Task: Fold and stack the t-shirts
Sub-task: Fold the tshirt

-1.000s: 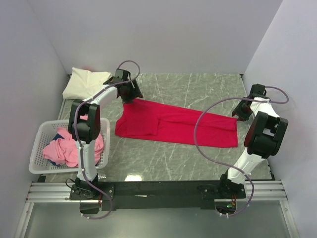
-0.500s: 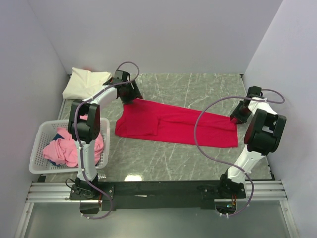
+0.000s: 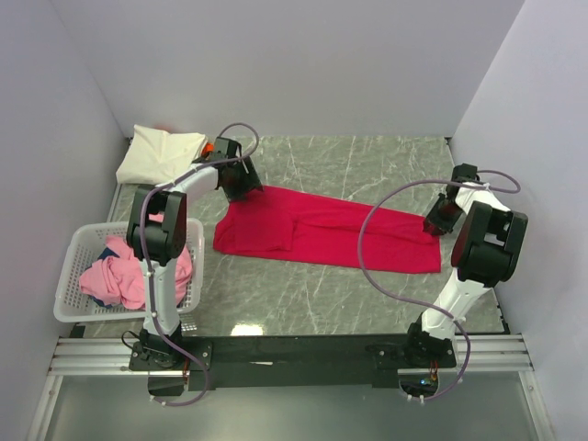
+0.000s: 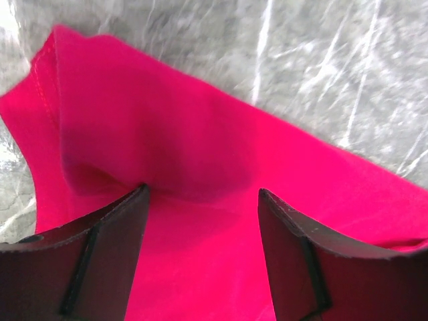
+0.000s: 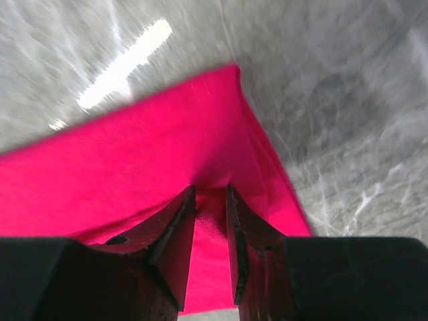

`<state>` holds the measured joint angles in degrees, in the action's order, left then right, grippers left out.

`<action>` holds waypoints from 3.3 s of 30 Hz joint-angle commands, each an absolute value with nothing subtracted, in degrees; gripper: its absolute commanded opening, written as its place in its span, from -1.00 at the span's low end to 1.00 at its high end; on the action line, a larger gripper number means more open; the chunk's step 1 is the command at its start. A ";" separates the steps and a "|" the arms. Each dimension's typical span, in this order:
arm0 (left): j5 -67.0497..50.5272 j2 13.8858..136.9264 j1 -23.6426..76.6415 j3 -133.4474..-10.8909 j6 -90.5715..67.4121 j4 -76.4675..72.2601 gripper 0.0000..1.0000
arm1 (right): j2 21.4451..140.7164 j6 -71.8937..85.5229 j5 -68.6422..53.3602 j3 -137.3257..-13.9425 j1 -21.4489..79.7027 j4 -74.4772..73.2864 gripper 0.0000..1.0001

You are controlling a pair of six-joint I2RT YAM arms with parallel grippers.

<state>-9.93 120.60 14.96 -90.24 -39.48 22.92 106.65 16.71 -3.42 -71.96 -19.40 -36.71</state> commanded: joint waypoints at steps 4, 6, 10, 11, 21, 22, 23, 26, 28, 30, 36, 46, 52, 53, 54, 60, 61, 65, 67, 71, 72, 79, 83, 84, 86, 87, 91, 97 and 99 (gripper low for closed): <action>-11.16 117.95 14.68 -86.58 -38.23 20.30 0.42 | 103.19 16.17 -2.37 -69.79 -18.54 -39.64 -0.38; -11.07 117.25 14.68 -85.79 -38.23 20.04 0.42 | 102.48 16.08 -1.85 -69.35 -18.54 -40.43 -0.41; -10.90 115.84 14.68 -83.59 -38.06 19.51 0.42 | 101.69 16.35 -0.88 -68.64 -18.54 -41.57 -0.43; -10.81 115.32 14.68 -83.15 -37.97 19.42 0.42 | 101.08 16.35 -0.79 -68.38 -18.46 -41.83 -0.43; -10.90 113.38 14.68 -79.02 -37.97 18.19 0.42 | 98.79 15.91 -0.44 -66.97 -18.46 -44.47 -0.43; -10.90 113.20 14.68 -78.84 -37.97 17.93 0.42 | 98.53 15.91 -0.09 -66.97 -18.46 -44.73 -0.43; -10.90 112.86 14.68 -78.32 -37.88 17.93 0.42 | 98.44 15.73 -0.09 -66.89 -18.46 -44.91 -0.43; -10.64 112.68 14.68 -77.96 -37.62 18.02 0.42 | 98.09 15.38 1.13 -66.97 -18.37 -45.61 -0.43; -10.55 112.59 14.68 -77.96 -37.44 18.19 0.42 | 97.82 15.38 1.41 -67.06 -18.46 -46.23 -0.43; -10.37 112.68 14.68 -77.78 -37.27 18.19 0.42 | 97.65 15.12 1.84 -66.97 -18.46 -46.58 -0.43; -10.02 112.76 14.68 -78.31 -36.83 18.63 0.42 | 95.72 14.15 3.25 -67.15 -18.46 -48.51 -0.42; -8.18 112.15 14.68 -81.82 -36.04 21.35 0.43 | 91.67 14.50 2.91 -70.13 -18.11 -51.33 -0.28; -6.77 108.73 14.77 -84.11 -35.68 23.38 0.44 | 93.95 15.55 0.18 -71.28 -15.21 -50.10 -0.28; -6.68 108.20 14.77 -84.29 -35.68 24.07 0.44 | 94.39 15.90 0.18 -71.19 -14.51 -49.75 -0.28; -6.77 107.67 14.77 -84.37 -35.77 24.43 0.44 | 95.35 16.08 -1.04 -71.10 -13.11 -48.96 -0.28; -9.75 104.07 14.85 -80.87 -39.10 24.09 0.44 | 99.66 18.19 -3.33 -69.70 -9.67 -45.19 -0.29; -10.71 103.54 15.11 -79.12 -39.55 23.82 0.44 | 100.10 18.54 -3.43 -69.09 -9.49 -44.57 -0.29; -12.47 104.15 15.56 -76.38 -40.34 22.68 0.44 | 101.77 18.81 -4.22 -67.85 -9.32 -42.10 -0.30; -14.23 105.90 15.56 -75.85 -40.52 21.89 0.45 | 103.09 19.07 -3.96 -67.85 -9.23 -42.36 -0.30; -14.59 111.08 15.03 -78.74 -39.55 22.94 0.45 | 104.94 19.86 -3.95 -67.41 -9.23 -43.68 -0.31; -14.50 113.18 14.94 -79.45 -39.03 23.11 0.45 | 105.12 20.12 -4.13 -66.89 -9.14 -43.68 -0.31; -11.96 124.53 14.41 -92.69 -35.60 28.56 0.44 | 105.82 23.46 -6.50 -65.48 -8.53 -46.76 -0.33; -9.58 130.59 13.89 -101.85 -34.19 31.46 0.45 | 104.42 26.01 -6.50 -63.38 -7.12 -48.34 -0.33; -9.41 133.30 13.80 -106.04 -34.02 31.99 0.45 | 104.07 27.15 -6.68 -61.72 -6.34 -48.34 -0.34; -9.58 136.30 13.80 -110.46 -33.31 32.34 0.45 | 102.49 28.29 -6.86 -59.86 -5.10 -48.25 -0.33; -9.84 139.28 13.80 -114.65 -33.14 32.52 0.45 | 101.78 29.26 -7.29 -58.03 -4.14 -48.25 -0.33; -11.51 144.31 13.80 -122.86 -33.66 32.17 0.44 | 96.35 32.07 -8.61 -53.62 2.09 -48.78 -0.33; -14.06 141.25 14.15 -123.93 -34.98 27.17 0.45 | 87.11 35.16 -9.32 -52.12 6.24 -51.59 -0.31; -14.15 137.92 14.76 -122.88 -35.24 26.10 0.45 | 84.47 34.46 -8.70 -54.22 6.33 -52.73 -0.30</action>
<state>-13.61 142.37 14.26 -123.09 -35.59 28.77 89.86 33.21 -9.32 -51.66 6.31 -50.22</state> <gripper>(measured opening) 0.724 0.346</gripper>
